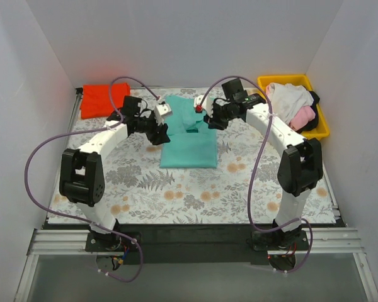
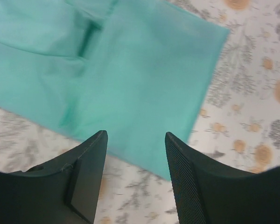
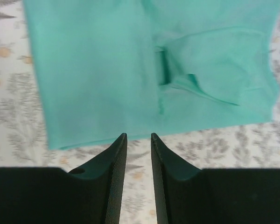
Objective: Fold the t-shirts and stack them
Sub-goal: Fold the tshirt
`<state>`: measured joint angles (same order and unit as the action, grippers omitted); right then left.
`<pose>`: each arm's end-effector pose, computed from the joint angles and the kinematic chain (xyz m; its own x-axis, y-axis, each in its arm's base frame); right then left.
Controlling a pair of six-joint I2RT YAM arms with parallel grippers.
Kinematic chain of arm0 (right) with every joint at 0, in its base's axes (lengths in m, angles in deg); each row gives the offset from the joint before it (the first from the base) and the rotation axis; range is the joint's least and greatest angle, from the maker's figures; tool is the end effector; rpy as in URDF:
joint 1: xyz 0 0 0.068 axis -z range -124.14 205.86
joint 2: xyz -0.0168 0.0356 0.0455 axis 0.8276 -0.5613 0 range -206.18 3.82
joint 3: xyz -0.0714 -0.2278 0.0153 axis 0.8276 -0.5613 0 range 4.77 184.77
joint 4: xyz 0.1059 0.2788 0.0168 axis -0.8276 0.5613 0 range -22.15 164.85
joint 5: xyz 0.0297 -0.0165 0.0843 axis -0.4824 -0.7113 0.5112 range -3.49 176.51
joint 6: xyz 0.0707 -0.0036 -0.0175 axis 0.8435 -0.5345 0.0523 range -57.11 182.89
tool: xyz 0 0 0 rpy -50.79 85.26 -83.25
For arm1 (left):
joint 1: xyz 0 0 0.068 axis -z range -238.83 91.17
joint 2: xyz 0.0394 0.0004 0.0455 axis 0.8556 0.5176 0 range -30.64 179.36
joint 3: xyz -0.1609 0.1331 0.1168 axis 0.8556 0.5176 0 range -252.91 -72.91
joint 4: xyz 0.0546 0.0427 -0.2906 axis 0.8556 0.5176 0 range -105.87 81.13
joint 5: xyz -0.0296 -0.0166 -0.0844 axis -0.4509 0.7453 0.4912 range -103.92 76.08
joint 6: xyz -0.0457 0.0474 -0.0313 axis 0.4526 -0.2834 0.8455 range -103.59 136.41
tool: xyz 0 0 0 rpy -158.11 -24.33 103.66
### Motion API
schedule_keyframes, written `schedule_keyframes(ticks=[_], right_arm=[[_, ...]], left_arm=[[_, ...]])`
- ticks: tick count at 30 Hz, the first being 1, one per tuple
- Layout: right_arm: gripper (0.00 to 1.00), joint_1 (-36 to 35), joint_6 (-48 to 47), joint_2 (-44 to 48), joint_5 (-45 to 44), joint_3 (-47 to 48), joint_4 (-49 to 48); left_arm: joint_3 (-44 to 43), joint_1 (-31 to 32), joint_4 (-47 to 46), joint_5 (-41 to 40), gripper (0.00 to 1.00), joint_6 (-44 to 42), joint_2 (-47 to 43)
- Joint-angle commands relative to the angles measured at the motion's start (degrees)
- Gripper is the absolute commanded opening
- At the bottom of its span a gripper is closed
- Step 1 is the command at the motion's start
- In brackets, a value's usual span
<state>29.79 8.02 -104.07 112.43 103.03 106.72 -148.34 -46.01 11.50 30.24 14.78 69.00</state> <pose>0.4069 0.2287 0.2468 0.1487 -0.7461 -0.6490 -0.9274 0.1227 -0.3535 0.3958 -0.1333 0.1854 -0.7471 0.1909 -0.6367 0.6028 0.5983 -0.5279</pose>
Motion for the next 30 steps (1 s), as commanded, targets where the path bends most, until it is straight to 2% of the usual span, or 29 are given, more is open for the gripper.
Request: schedule_keyframes(ticks=[1, 2, 7, 13, 21, 26, 30], right_arm=[[0.33, -3.20, 7.13, 2.07, 4.06, -7.36, 2.44], [0.33, -4.42, 8.28, 2.16, 4.15, -8.42, 2.09], [0.27, -5.75, 13.21, -1.87, 4.41, -11.07, 0.77], [0.26, -5.66, 15.15, -5.39, 2.66, -15.63, -2.22], [0.26, -3.56, 13.22, -5.66, -1.38, -20.73, -3.45], [0.29, -3.20, 11.28, -1.80, -1.83, -22.41, -3.81], [0.35, -3.29, 8.74, 3.65, -1.04, -23.20, -3.54]], left_arm=[[6.26, 4.04, 0.67, 1.54, 0.52, 5.75, -2.34], [8.97, 4.75, -1.34, 0.76, 0.52, 7.33, -2.69], [11.80, 9.41, -2.50, -5.82, 0.51, 6.64, -0.76], [12.94, 9.77, -3.38, -10.58, 0.50, 7.17, 2.05], [16.11, 9.68, -1.36, -14.10, 0.49, 6.55, 2.94], [18.40, 9.07, -1.36, -12.88, 0.47, 2.26, -0.48], [14.89, 4.95, 1.97, -5.69, 0.47, -1.44, -4.26]])
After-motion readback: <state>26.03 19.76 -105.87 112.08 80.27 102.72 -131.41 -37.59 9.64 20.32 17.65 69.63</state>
